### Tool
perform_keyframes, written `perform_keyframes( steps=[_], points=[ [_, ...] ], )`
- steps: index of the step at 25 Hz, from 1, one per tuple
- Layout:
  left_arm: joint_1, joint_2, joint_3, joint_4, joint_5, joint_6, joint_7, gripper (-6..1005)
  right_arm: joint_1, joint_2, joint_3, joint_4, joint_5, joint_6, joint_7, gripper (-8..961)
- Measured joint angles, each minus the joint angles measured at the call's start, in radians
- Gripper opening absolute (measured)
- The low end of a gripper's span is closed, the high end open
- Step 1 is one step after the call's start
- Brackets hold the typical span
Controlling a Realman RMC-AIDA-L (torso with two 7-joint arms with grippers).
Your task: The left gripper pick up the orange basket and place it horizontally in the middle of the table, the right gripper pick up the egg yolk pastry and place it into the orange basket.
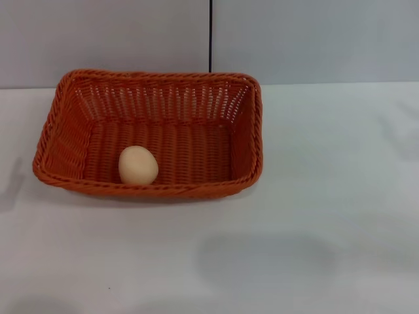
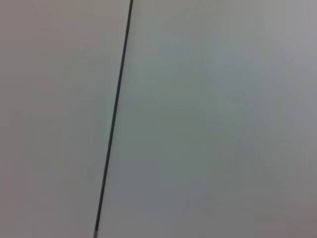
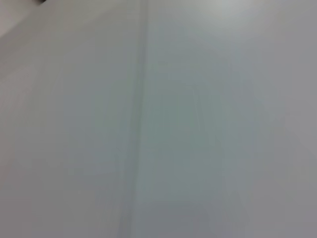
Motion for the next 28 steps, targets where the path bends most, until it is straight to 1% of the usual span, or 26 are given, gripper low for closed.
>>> perform_keyframes(
  steps=[1,2,3,4,5,6,8,11,13,17,18,22,23,28],
  points=[
    [0.000,0.000,0.000,0.000,0.000,0.000,0.000,687,-0.002,0.000,0.015,0.050,0.046,-0.024,-0.034,554],
    [0.000,0.000,0.000,0.000,0.000,0.000,0.000,687,-0.002,0.000,0.015,0.050,0.046,-0.024,-0.034,554],
    [0.003,-0.001,-0.004,0.000,0.000,0.004,0.021,687,-0.001,-0.002,0.043,0.120,0.092,-0.048,-0.082,554],
    [0.003,-0.001,-0.004,0.000,0.000,0.004,0.021,687,-0.001,-0.002,0.043,0.120,0.092,-0.048,-0.082,554],
    [0.004,-0.001,-0.005,0.000,0.000,0.007,0.035,687,0.004,-0.002,0.076,0.166,0.105,-0.050,-0.122,554],
    [0.004,-0.002,-0.006,0.000,0.000,0.009,0.047,687,0.004,-0.002,0.076,0.166,0.105,-0.050,-0.122,554],
    [0.005,-0.003,-0.012,-0.008,0.000,0.011,0.078,687,0.014,-0.003,0.108,0.213,0.107,-0.031,-0.158,555],
    [0.006,-0.003,-0.017,-0.009,0.000,0.010,0.084,688,0.022,-0.004,0.117,0.231,0.107,-0.013,-0.205,555],
    [0.008,-0.005,-0.040,-0.013,0.000,0.011,0.092,688,0.025,-0.003,0.126,0.232,0.108,-0.007,-0.226,555],
    [0.008,-0.006,-0.051,-0.017,0.000,0.011,0.097,688,0.030,-0.004,0.135,0.233,0.108,0.001,-0.231,554],
    [0.004,-0.007,-0.076,-0.040,0.000,0.011,0.138,688,0.035,-0.004,0.136,0.233,0.108,0.014,-0.232,554],
    [0.002,-0.007,-0.081,-0.049,0.000,0.010,0.162,689,0.038,-0.002,0.135,0.234,0.108,0.025,-0.235,554],
    [-0.002,-0.007,-0.088,-0.070,0.000,0.003,0.199,689,0.040,-0.001,0.132,0.237,0.106,0.025,-0.239,554],
    [-0.003,-0.004,-0.079,-0.090,0.010,0.002,0.193,697,0.044,-0.001,0.128,0.253,0.104,0.025,-0.241,554]
  ],
)
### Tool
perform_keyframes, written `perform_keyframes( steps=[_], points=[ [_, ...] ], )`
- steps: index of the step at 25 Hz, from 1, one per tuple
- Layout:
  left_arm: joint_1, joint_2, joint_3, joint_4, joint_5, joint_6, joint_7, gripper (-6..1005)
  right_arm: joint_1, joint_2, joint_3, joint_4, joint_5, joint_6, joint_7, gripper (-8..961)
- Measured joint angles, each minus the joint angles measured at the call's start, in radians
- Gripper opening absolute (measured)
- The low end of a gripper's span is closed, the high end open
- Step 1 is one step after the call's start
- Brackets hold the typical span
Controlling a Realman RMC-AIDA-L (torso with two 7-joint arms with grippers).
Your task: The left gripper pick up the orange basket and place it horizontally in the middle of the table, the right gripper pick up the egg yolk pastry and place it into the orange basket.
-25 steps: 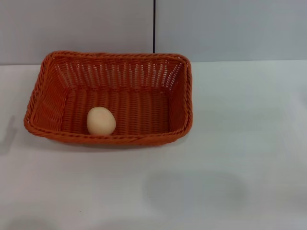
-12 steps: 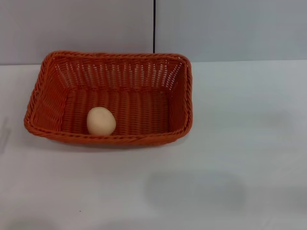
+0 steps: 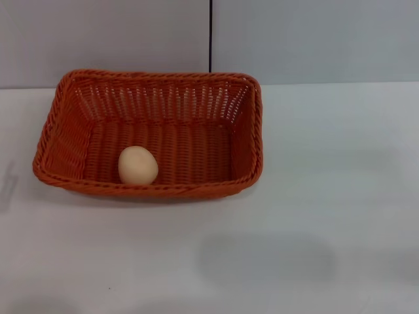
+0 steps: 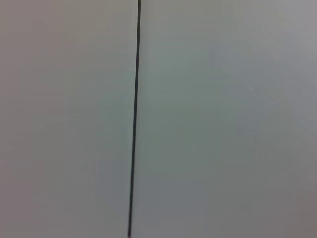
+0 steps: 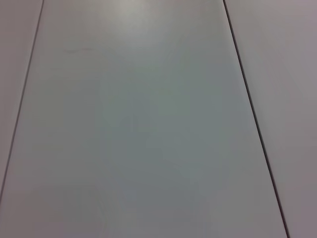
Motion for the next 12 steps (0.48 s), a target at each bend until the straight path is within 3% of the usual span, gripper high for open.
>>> perform_keyframes(
  steps=[7,12],
  points=[
    [0.006,-0.001,0.007,-0.001,0.005,0.006,-0.006,717,0.008,0.000,-0.004,0.006,-0.001,-0.001,0.000,555],
    [0.004,0.000,0.004,-0.002,0.003,0.006,-0.013,824,0.009,0.000,-0.004,0.011,0.000,-0.011,0.007,555]
  ],
)
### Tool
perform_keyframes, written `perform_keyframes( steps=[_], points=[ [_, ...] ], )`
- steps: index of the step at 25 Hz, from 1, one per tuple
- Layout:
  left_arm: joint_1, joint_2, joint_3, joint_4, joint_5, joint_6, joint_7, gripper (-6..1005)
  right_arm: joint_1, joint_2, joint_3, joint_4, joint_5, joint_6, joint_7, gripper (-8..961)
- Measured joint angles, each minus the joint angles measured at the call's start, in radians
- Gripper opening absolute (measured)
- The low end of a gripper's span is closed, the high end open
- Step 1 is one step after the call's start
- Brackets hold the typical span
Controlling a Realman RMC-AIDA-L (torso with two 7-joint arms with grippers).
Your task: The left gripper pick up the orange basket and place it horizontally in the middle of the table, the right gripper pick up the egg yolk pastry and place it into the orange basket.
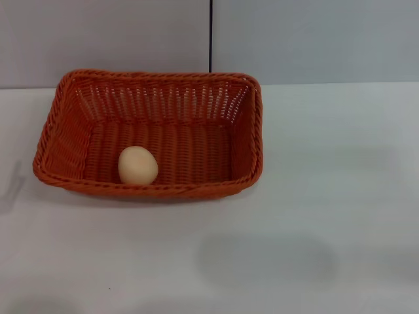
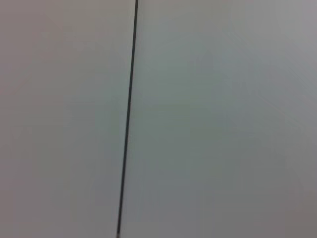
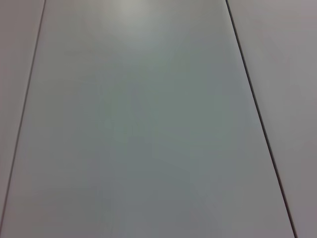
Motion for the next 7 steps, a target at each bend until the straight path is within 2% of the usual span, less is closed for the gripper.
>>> perform_keyframes(
  steps=[7],
  points=[
    [-0.017,0.001,0.002,-0.001,0.003,-0.004,-0.012,846,0.009,-0.001,0.002,0.038,-0.002,0.001,0.000,555]
  ],
)
